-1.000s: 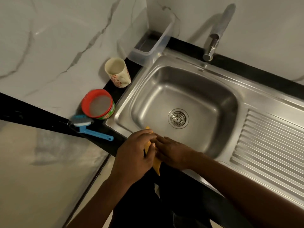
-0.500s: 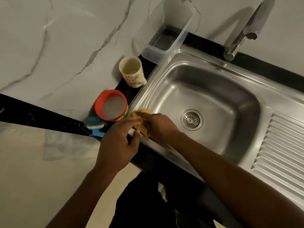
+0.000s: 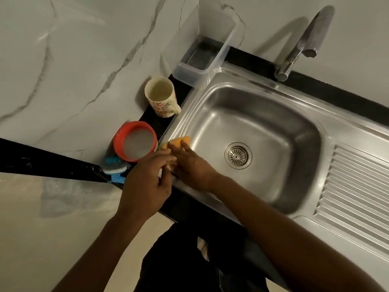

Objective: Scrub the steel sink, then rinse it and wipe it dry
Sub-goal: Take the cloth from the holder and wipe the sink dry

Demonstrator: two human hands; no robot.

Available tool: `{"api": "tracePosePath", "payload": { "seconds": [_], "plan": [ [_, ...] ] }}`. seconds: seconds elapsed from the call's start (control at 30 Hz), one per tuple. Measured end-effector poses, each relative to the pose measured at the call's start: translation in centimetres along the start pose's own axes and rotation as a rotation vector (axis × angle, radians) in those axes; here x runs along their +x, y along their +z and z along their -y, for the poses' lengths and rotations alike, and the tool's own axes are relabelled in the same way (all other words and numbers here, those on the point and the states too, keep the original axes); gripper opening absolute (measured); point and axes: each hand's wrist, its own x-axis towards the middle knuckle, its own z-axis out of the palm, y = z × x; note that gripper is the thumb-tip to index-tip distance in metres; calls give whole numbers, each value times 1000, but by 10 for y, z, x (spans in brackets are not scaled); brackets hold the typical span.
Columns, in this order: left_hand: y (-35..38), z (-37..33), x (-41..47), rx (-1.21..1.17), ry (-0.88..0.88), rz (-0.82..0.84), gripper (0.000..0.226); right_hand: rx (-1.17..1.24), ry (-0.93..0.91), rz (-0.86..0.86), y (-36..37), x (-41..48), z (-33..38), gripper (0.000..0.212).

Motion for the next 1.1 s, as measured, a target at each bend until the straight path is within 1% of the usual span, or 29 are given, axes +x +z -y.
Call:
{"api": "tracePosePath", "payload": {
  "seconds": [0.07, 0.13, 0.17, 0.3, 0.37, 0.43, 0.5, 0.57, 0.6, 0.63, 0.7, 0.77, 0.8, 0.83, 0.87, 0.9, 0.93, 0.97, 1.0, 1.03, 1.1],
  "plan": [
    [1, -2, 4, 3, 13, 17, 29, 0, -59, -28, 12, -9, 1, 52],
    [4, -4, 9, 9, 34, 30, 27, 58, -75, 10, 5, -26, 8, 52],
    [5, -5, 11, 15, 42, 33, 26, 92, -53, 37, -2, -38, 11, 52],
    [10, -4, 21, 7, 56, 70, 27, 230, 108, 87, -39, -89, 3, 57],
    [11, -4, 26, 4, 69, 89, 28, 295, 146, 68, -56, -113, 0, 48],
    [13, -2, 32, -6, 80, 101, 28, 336, 192, 89, -72, -132, -5, 40],
    [15, -1, 38, -16, 93, 109, 28, 359, 289, 172, -86, -142, -16, 41],
    [16, 0, 42, -28, 98, 114, 29, 455, 440, 224, -99, -143, -32, 44],
    [16, 0, 45, -30, 104, 115, 29, 521, 506, 191, -106, -140, -41, 42],
    [16, 0, 47, -32, 112, 115, 29, 579, 574, 101, -114, -135, -47, 39],
    [15, 1, 51, -36, 119, 123, 29, 685, 650, -198, -128, -116, -54, 34],
    [15, 1, 53, -36, 117, 133, 29, 794, 594, -478, -140, -86, -58, 27],
    [14, 1, 55, -35, 116, 134, 29, 808, 537, -556, -143, -68, -61, 23],
    [14, 1, 55, -37, 114, 134, 28, 779, 509, -608, -143, -48, -68, 24],
    [14, 1, 56, -37, 111, 137, 28, 754, 521, -672, -143, -27, -77, 36],
    [15, 1, 56, -36, 110, 139, 28, 714, 550, -744, -143, -6, -84, 53],
    [15, 3, 57, -34, 111, 144, 28, 686, 579, -803, -140, 14, -93, 66],
    [16, 4, 58, -31, 111, 149, 28, 673, 601, -841, -134, 32, -101, 73],
    [16, 5, 59, -29, 111, 154, 28, 682, 606, -844, -130, 47, -101, 77],
    [17, 7, 60, -25, 112, 160, 29, 697, 589, -830, -124, 63, -101, 78],
    [18, 9, 61, -18, 119, 170, 29, 711, 537, -759, -108, 88, -88, 74]
  ]
}}
